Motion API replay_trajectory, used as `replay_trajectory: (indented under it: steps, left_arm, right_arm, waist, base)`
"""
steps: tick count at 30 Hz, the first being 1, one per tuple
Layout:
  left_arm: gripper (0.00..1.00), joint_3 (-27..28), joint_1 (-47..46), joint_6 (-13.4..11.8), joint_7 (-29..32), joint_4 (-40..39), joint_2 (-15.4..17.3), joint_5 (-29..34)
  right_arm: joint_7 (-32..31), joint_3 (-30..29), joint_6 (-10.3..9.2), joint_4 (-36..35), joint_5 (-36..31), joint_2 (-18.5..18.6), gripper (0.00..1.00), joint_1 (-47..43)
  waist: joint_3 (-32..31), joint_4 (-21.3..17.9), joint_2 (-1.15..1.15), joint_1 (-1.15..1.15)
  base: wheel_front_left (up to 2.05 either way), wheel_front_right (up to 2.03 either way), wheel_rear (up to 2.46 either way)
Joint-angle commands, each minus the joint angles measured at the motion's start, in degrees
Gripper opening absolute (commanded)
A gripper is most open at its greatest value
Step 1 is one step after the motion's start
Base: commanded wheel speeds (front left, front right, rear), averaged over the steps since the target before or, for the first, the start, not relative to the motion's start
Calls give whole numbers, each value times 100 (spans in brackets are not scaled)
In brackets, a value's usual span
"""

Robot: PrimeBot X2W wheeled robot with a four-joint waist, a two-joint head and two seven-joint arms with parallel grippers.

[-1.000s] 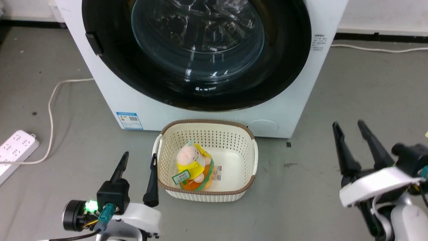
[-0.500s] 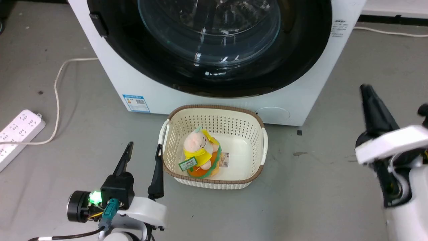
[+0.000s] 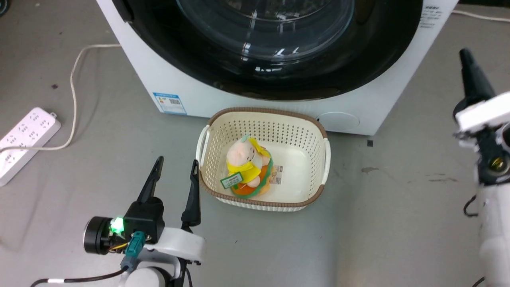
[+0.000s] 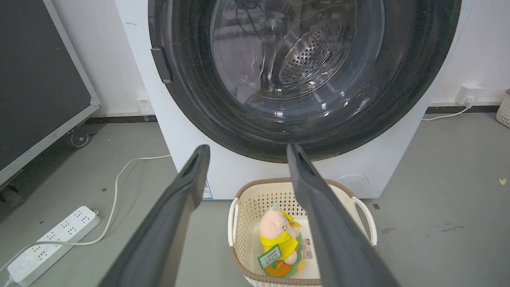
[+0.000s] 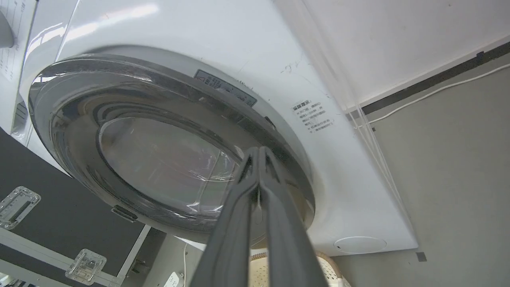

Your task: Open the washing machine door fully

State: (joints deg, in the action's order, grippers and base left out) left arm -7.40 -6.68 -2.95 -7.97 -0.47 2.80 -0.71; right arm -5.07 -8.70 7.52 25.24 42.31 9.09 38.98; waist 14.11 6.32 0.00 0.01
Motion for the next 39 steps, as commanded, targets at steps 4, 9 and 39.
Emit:
replay_trajectory:
  steps: [4,9,39]
  left_arm:
    - [100,-66,-170,-52,-93,-56,5,-41]
    - [100,-119,-252,-82,-151,-59,5,-61]
    - [100,-568,-764,-320,-511,-70,7,-188]
  right_arm:
    - [-201,-93,-1,450,337,150,0,585]
    - [-432,-125,-2,1054,559,316,0,1135]
    - [-2495,-526,-3,3899,2257,1084,0,4088]
  waist:
    - [160,86,0,0]
    - [321,174,0,0]
    - [1202,673,0,-1]
  base:
    - [0,0,0]
    - [0,0,0]
    - [0,0,0]
